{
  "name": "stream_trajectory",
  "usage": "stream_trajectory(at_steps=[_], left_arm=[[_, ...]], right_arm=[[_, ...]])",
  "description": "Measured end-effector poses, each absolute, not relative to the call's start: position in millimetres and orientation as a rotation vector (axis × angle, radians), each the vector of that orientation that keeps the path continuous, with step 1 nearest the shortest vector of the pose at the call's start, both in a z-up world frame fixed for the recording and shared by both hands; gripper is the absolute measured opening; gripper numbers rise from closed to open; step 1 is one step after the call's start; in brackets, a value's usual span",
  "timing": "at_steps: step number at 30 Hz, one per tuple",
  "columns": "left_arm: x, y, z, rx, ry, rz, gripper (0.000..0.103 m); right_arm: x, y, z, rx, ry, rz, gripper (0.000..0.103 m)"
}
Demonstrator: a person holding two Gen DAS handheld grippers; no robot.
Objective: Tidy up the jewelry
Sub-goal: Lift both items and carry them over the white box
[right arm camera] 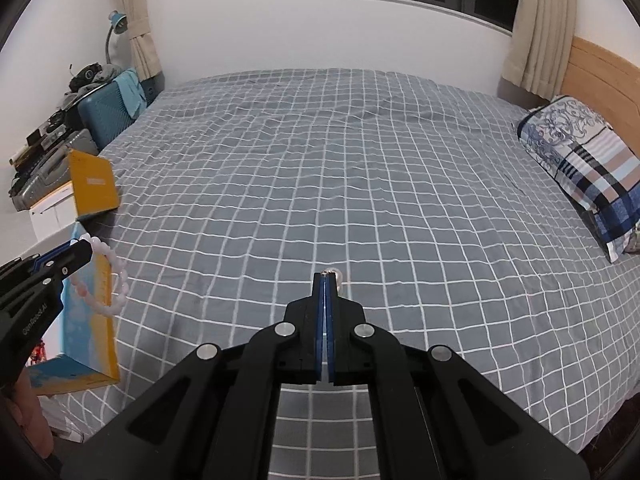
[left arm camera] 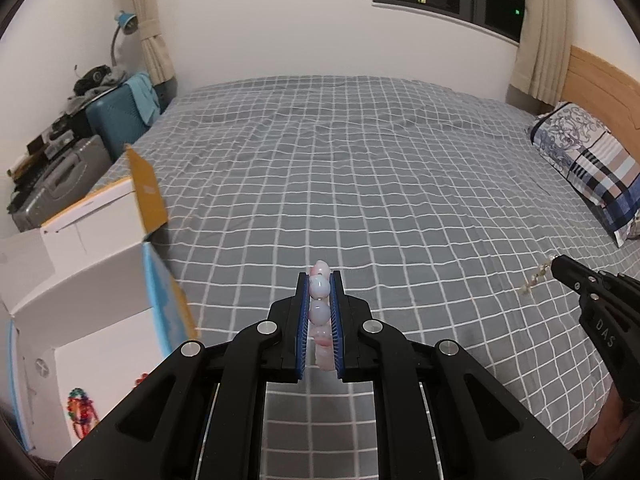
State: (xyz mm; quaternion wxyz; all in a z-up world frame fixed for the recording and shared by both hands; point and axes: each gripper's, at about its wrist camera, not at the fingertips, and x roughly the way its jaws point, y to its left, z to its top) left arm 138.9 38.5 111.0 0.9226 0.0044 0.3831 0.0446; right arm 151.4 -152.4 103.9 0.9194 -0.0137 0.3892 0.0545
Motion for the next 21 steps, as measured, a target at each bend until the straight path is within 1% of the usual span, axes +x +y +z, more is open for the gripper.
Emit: stream_trajectory(at_steps=[11,21], left_arm=[[104,108,137,-0.022,0.767,0.193,0.009],[73,186,141,-0.068,0.772,0.293,0.009]], right_arm=[[138,-77,130,-0.077,0.774,0.201,0.0],[121,11,137,-0.128,0.743,0.317,0.0]])
